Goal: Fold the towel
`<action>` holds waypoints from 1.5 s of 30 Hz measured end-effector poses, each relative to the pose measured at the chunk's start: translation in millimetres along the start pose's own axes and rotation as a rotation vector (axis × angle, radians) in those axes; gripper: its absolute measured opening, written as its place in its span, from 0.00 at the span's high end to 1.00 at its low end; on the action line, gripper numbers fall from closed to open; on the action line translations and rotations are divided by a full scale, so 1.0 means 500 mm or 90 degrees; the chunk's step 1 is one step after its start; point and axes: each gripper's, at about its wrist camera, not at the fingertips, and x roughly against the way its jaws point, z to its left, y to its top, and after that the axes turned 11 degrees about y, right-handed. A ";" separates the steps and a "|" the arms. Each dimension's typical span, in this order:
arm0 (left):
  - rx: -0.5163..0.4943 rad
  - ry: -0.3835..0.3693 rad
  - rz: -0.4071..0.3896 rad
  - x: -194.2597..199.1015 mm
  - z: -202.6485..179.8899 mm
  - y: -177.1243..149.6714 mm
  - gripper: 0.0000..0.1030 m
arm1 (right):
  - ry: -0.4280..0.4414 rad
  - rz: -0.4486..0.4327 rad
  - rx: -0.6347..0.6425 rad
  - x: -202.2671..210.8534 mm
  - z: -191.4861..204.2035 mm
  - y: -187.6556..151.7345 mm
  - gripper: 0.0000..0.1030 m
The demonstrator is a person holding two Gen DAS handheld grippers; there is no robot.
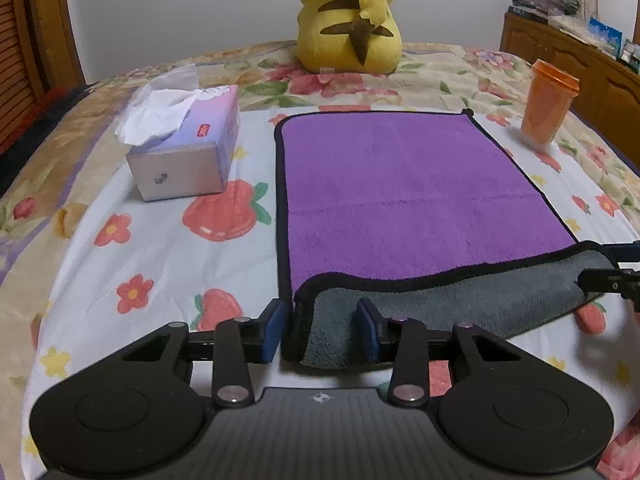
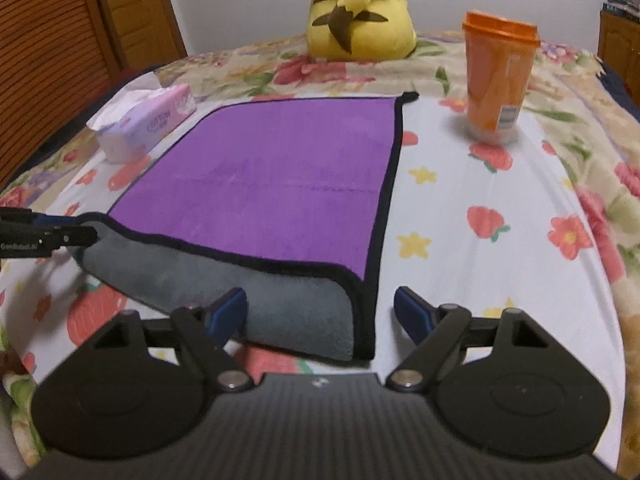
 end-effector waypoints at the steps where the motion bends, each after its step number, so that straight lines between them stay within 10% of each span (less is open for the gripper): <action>1: -0.001 -0.002 0.002 -0.001 0.000 -0.001 0.59 | 0.003 0.001 -0.003 0.000 -0.001 0.000 0.24; 15: 0.002 0.002 -0.003 -0.001 -0.002 -0.004 0.82 | 0.026 0.009 -0.001 0.003 -0.009 0.007 0.55; 23: 0.002 -0.002 0.001 -0.001 -0.002 -0.005 0.88 | 0.018 0.013 0.019 0.006 -0.006 0.011 0.90; 45: 0.026 -0.036 -0.088 0.070 0.005 0.025 0.91 | 0.015 -0.075 0.076 0.042 0.007 0.029 0.96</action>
